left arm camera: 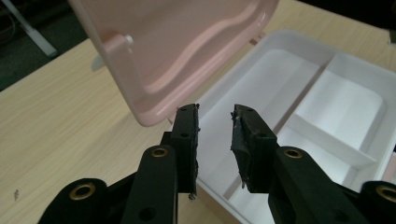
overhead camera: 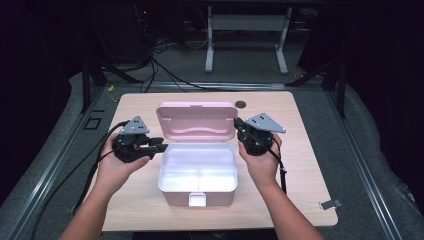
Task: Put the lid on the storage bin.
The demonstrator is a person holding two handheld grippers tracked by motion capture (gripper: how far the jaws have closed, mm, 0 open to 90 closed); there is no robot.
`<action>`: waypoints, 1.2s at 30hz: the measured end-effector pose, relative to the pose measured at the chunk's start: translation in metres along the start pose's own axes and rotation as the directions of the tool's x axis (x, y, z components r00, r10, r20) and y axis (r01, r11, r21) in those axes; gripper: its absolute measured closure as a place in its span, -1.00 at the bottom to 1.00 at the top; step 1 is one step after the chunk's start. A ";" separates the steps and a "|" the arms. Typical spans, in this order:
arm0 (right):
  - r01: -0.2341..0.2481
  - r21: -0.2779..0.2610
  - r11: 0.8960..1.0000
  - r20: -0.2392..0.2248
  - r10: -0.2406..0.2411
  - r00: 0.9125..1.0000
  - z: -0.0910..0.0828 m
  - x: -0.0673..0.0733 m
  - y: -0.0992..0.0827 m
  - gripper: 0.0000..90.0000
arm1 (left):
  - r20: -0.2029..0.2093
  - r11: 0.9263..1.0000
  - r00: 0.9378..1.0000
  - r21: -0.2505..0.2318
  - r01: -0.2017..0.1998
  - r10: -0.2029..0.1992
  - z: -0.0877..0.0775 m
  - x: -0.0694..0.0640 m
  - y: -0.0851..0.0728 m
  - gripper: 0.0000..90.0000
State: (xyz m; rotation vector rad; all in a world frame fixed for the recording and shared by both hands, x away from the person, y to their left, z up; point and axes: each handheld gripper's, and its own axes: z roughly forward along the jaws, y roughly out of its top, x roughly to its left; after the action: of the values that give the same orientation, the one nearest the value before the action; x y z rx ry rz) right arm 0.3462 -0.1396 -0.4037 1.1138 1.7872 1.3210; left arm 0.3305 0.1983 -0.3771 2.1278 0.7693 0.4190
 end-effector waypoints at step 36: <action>0.002 -0.010 1.000 -0.015 -0.002 1.000 -0.002 -0.001 -0.002 0.94 | -0.246 0.955 0.960 -0.292 0.057 -0.133 -0.001 0.014 0.028 0.79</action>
State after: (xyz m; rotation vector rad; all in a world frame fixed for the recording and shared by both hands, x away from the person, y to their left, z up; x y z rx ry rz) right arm 0.3448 -0.1417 -0.4049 1.0995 1.7900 1.3391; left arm 0.3513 0.1952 -0.3537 1.7800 0.9010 0.7261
